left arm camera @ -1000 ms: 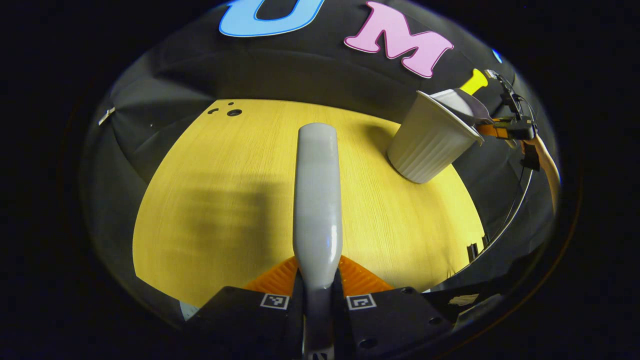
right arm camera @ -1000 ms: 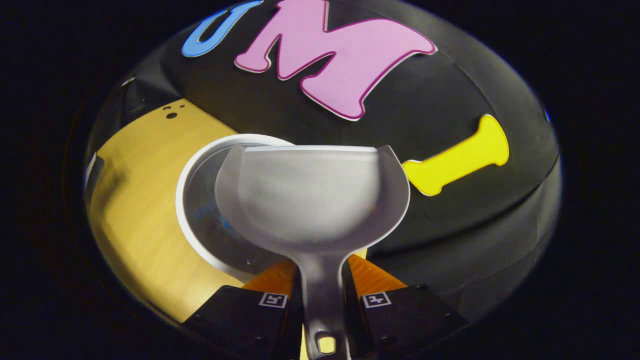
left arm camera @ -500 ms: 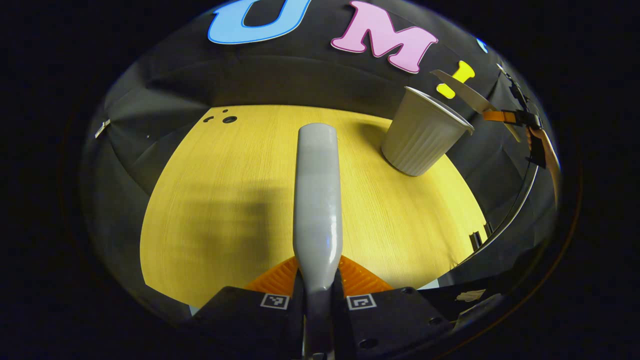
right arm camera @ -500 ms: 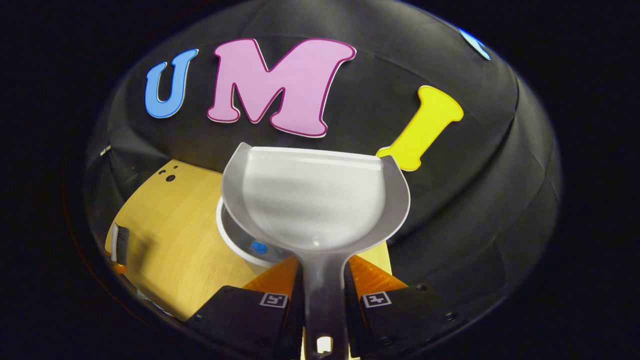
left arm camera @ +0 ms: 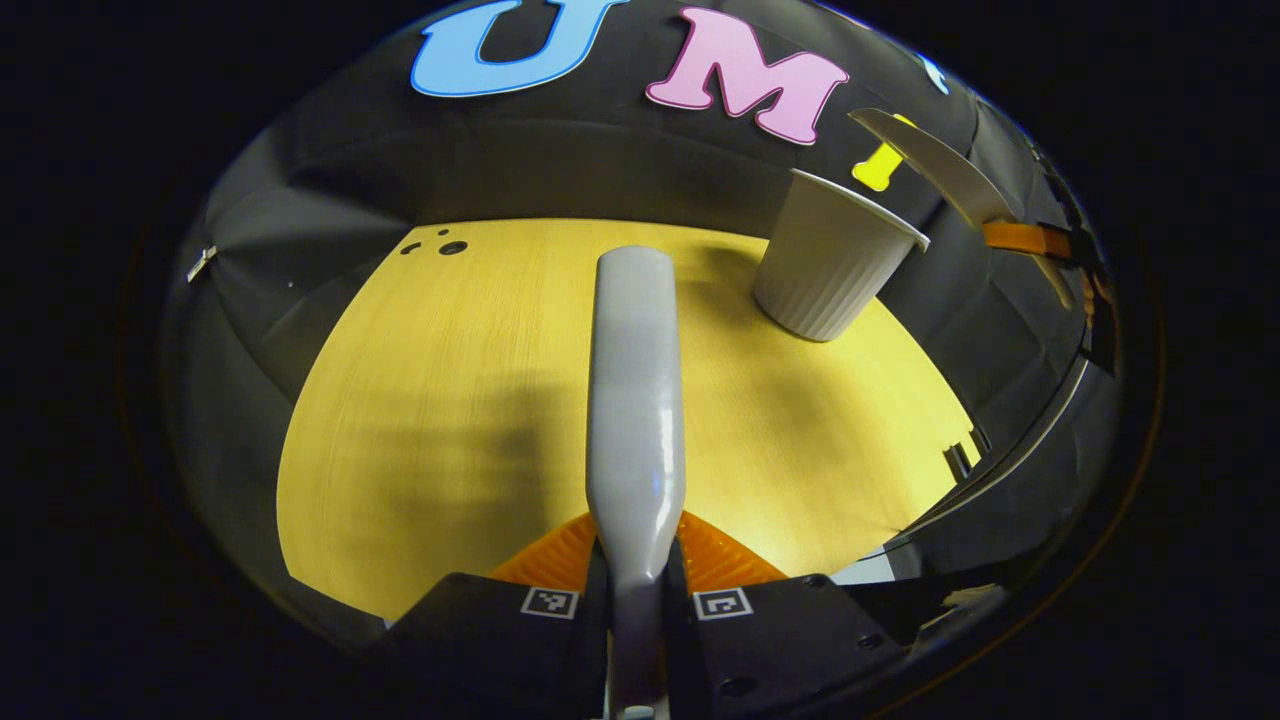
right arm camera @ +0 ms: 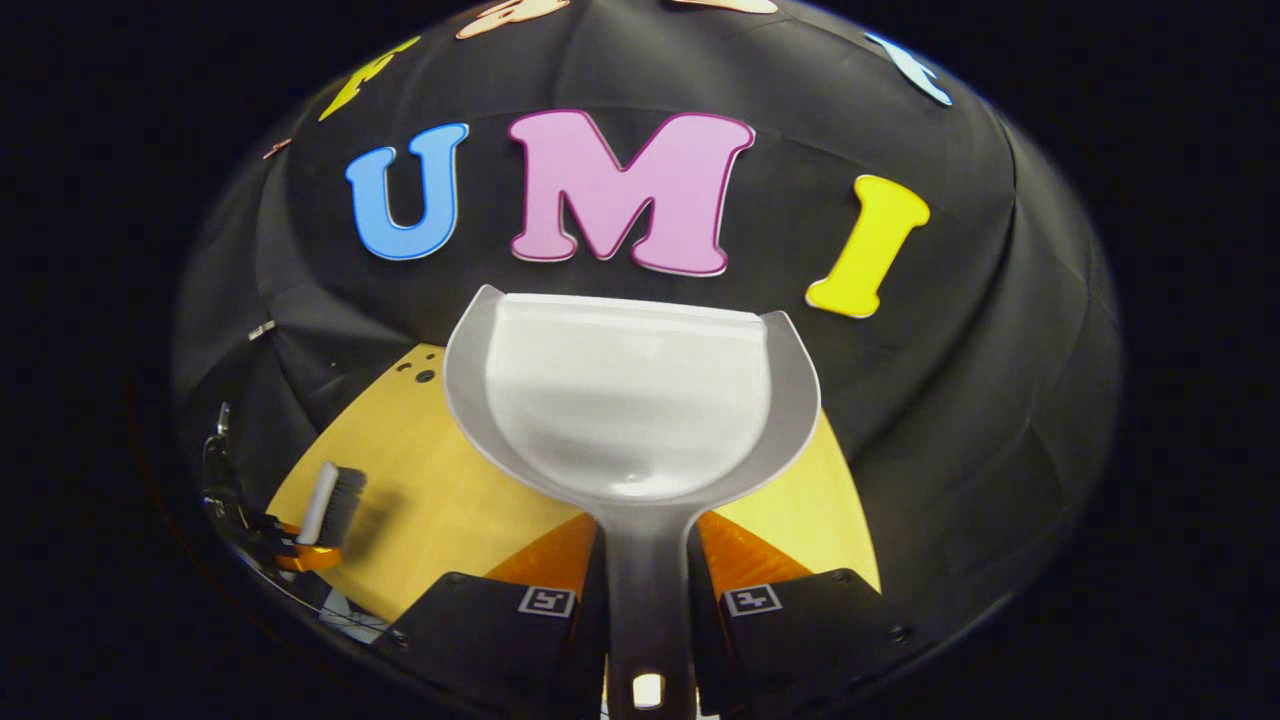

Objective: Pick up the small broom and dustpan from the desktop, sweep the trash into the dustpan with the broom, and then empty the trash into the garbage bin.

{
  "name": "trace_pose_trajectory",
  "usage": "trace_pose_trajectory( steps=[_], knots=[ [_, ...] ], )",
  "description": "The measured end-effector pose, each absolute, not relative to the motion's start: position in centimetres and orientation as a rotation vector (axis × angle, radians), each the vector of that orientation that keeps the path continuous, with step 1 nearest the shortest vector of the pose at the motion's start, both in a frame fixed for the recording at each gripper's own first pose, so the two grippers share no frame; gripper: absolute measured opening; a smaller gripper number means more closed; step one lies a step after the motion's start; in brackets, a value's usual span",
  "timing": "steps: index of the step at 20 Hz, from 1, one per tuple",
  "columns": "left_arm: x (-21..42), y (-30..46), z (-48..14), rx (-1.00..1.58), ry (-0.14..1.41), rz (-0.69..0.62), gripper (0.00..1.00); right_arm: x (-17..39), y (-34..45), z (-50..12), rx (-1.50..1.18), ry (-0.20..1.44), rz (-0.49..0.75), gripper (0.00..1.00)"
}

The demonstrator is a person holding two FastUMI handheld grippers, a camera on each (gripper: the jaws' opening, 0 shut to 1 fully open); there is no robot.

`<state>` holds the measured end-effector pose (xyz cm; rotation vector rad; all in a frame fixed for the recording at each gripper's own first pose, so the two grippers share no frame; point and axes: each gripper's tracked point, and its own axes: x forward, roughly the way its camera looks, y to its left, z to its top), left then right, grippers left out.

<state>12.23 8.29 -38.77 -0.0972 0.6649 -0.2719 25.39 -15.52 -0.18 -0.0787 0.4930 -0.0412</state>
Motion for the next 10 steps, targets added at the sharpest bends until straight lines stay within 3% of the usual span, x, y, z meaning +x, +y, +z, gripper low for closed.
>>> trace_pose_trajectory(
  steps=[9,10],
  knots=[
    [11.9,10.5,-42.4,-0.112,0.727,-0.231,0.31,24.3,-12.9,-10.0,-0.044,0.658,0.070,0.39],
    [12.1,10.7,-42.8,-0.118,0.739,-0.228,0.28,23.6,-12.1,-10.8,-0.034,0.677,0.078,0.39]
  ],
)
